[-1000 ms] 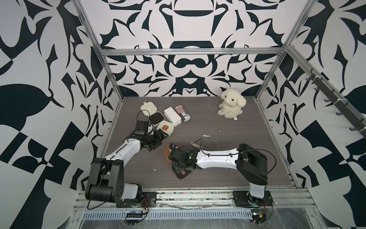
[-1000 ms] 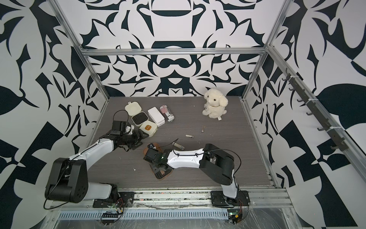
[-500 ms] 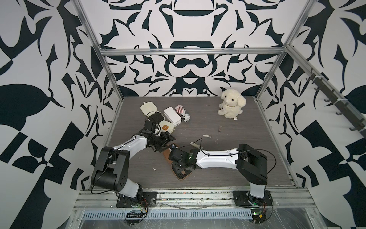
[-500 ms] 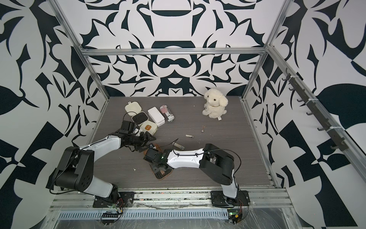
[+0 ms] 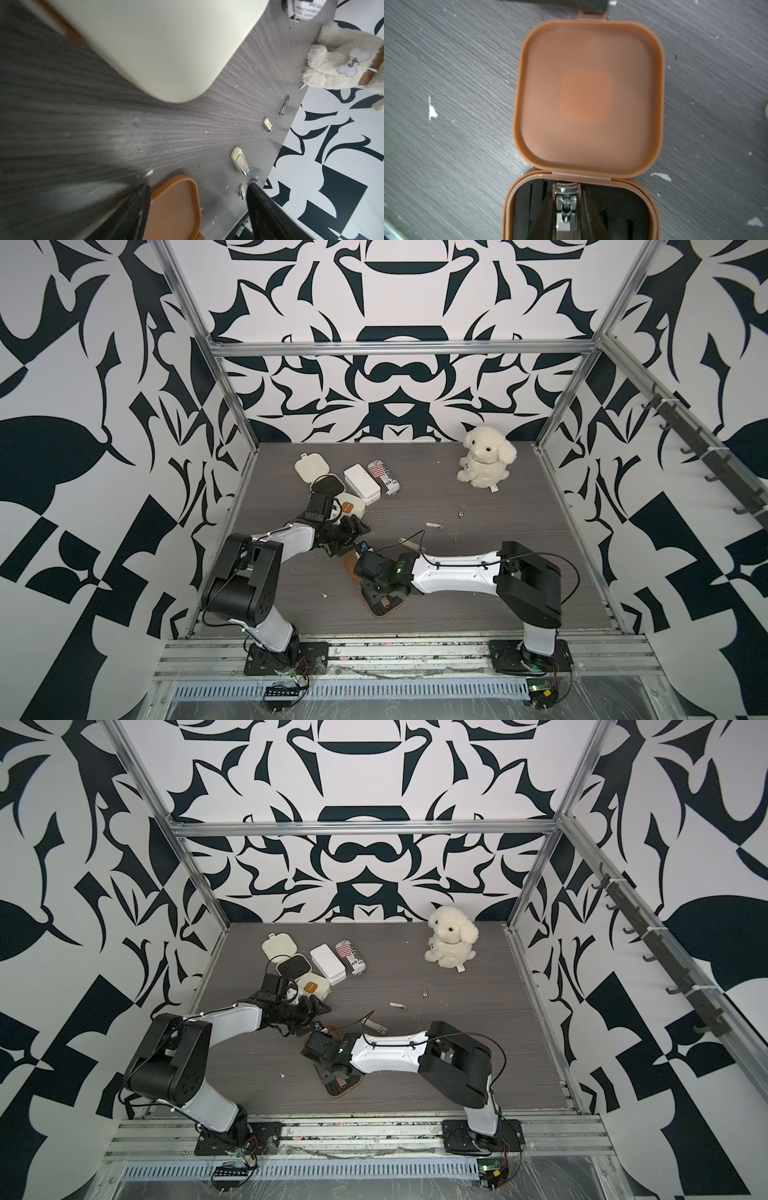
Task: Organize nail clipper sets
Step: Place the nail clipper in the storage box.
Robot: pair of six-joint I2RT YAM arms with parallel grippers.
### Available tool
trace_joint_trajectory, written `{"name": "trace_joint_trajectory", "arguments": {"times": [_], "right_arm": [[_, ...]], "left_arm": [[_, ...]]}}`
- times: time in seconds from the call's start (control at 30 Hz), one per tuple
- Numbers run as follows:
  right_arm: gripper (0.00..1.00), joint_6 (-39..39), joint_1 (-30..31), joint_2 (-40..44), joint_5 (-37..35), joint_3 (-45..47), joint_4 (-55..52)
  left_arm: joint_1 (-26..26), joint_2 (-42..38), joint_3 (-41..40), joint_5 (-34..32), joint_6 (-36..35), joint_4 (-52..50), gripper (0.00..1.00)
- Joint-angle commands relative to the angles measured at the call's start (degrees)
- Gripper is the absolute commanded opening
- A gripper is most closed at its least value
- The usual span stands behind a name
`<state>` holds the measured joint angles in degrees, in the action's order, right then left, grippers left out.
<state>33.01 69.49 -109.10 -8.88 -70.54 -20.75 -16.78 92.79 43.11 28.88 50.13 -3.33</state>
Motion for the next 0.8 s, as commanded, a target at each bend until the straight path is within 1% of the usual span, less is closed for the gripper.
{"name": "trace_joint_trajectory", "arguments": {"times": [0.0,0.27,0.5,0.6,0.77], "right_arm": [[0.00,-0.32,0.38,-0.68,-0.26,-0.75,-1.75],[0.00,-0.32,0.26,-0.76,-0.17,-0.47,-1.57],[0.00,-0.58,0.12,-0.85,-0.17,-0.71,-1.66],[0.00,-0.67,0.12,-0.85,-0.10,-0.74,-1.66],[0.00,-0.67,0.04,-0.86,-0.07,-0.67,-1.62]], "left_arm": [[-1.93,2.70,-1.70,-1.90,-0.41,-4.31,0.77],[-2.65,-1.12,-2.85,-1.66,-0.78,-5.27,0.77],[-2.65,-4.42,-3.46,1.42,-0.18,-5.45,0.80],[-2.65,-5.27,-2.56,3.02,0.33,-5.83,0.81],[-2.65,-5.39,0.23,2.63,-0.06,-9.51,0.82]]}}
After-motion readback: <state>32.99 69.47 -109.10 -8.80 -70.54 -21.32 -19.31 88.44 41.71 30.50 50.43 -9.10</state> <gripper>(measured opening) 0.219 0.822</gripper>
